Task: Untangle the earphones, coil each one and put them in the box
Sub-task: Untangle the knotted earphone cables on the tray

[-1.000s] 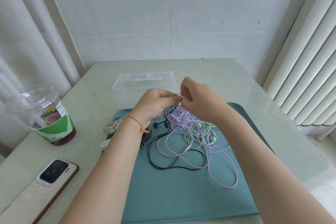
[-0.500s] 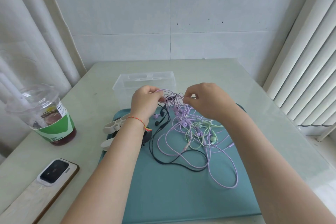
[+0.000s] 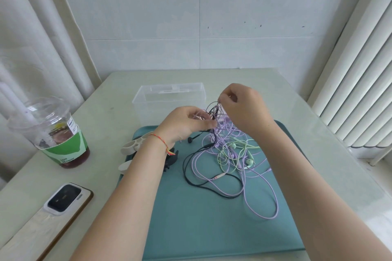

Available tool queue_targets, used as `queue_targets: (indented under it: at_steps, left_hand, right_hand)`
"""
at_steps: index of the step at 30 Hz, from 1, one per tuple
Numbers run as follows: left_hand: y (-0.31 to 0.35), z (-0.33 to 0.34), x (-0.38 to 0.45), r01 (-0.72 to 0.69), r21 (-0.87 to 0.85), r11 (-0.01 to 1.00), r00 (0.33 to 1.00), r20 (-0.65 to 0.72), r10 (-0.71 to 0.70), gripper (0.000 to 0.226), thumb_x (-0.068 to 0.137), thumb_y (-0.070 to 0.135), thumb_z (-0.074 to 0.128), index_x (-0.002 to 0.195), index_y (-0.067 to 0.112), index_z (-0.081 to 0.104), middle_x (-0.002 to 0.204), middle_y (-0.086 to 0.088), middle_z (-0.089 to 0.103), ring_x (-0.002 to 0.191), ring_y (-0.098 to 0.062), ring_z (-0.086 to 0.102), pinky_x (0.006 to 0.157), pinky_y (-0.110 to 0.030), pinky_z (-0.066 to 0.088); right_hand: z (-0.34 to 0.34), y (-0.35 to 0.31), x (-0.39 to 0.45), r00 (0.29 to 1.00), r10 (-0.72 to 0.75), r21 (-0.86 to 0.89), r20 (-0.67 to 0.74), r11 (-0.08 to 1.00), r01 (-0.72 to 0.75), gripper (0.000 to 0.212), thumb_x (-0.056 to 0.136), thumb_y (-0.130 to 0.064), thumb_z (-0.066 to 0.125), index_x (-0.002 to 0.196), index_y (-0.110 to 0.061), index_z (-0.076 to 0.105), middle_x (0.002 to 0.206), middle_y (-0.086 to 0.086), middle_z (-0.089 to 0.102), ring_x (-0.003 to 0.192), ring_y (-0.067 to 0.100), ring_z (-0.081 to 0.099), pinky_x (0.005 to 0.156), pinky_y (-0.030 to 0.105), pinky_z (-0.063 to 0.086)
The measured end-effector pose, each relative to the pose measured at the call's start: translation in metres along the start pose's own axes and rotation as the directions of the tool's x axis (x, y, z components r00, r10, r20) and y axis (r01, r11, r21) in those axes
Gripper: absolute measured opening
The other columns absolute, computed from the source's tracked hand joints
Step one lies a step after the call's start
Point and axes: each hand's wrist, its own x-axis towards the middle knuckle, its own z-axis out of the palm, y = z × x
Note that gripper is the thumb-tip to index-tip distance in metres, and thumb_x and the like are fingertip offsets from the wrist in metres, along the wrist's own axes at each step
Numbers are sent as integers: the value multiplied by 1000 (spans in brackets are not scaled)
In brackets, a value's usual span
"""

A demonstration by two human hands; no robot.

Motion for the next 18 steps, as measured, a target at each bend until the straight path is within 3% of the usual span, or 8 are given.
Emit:
queue_targets:
  at_steps: [2,4,5,8,11,13,16,18]
  left_hand:
    - [-3,1,3,17,88,996,1000,-19,-15,35,74,32,83,102,19,69,77,0,57,58,-6,52,45,-17,34]
    - [-6,2,4,30,118,993,999,-30,-26,49,72,33,84,115,24,64,79,0,58,70,-14,56,55,-22,37]
    - [-7,2,4,37,120,992,999,-23,-34,57,72,33,84,122,24,60,79,1,59,69,-11,57,55,-20,38]
    - [-4,2,2,74,85,994,997,-29,-72,66,77,34,79,134,28,46,81,6,64,42,4,46,40,-15,32]
    - [-3,1,4,113,9,994,992,-63,-113,55,83,35,66,133,29,45,71,-2,69,33,-5,37,41,-19,26]
    - [-3,2,6,137,5,991,987,-87,-136,49,85,34,59,131,30,44,74,-7,73,33,-8,34,41,-18,25]
    - [-3,2,5,164,19,986,974,-163,-159,34,87,35,54,120,26,52,85,-8,75,37,-10,36,40,-16,26]
    - [-1,0,3,176,39,984,969,-183,-167,17,88,32,50,97,20,59,83,-1,76,36,-10,34,39,-15,27]
  right_hand:
    - [-3,-1,0,998,2,40,-68,999,1,16,90,-18,53,84,-8,64,57,-6,46,59,17,53,52,27,34]
    - [-8,-1,-1,998,-24,19,-63,1000,25,13,88,-22,60,82,-12,63,57,-7,42,55,9,43,53,27,32]
    - [-11,-1,-1,999,-33,-16,-30,999,33,11,87,-24,64,81,-15,63,58,-9,42,55,6,40,52,25,30]
    - [-19,2,-1,995,-10,-207,97,978,29,11,85,-29,68,84,-18,66,62,-12,42,60,0,41,50,21,27]
    - [-27,5,0,991,36,-252,127,968,-3,10,85,-31,68,85,-21,69,61,-12,44,56,3,45,49,23,30]
    - [-31,6,0,992,41,-229,118,973,-13,8,86,-31,67,84,-23,70,58,-12,47,52,9,48,49,22,33]
    - [-34,6,3,999,25,-153,-31,988,-29,8,89,-27,64,85,-22,69,54,-6,47,51,15,45,49,23,33]
    - [-35,7,5,976,32,-43,-216,998,-42,9,90,-20,59,84,-19,65,54,-4,46,51,14,42,51,22,34]
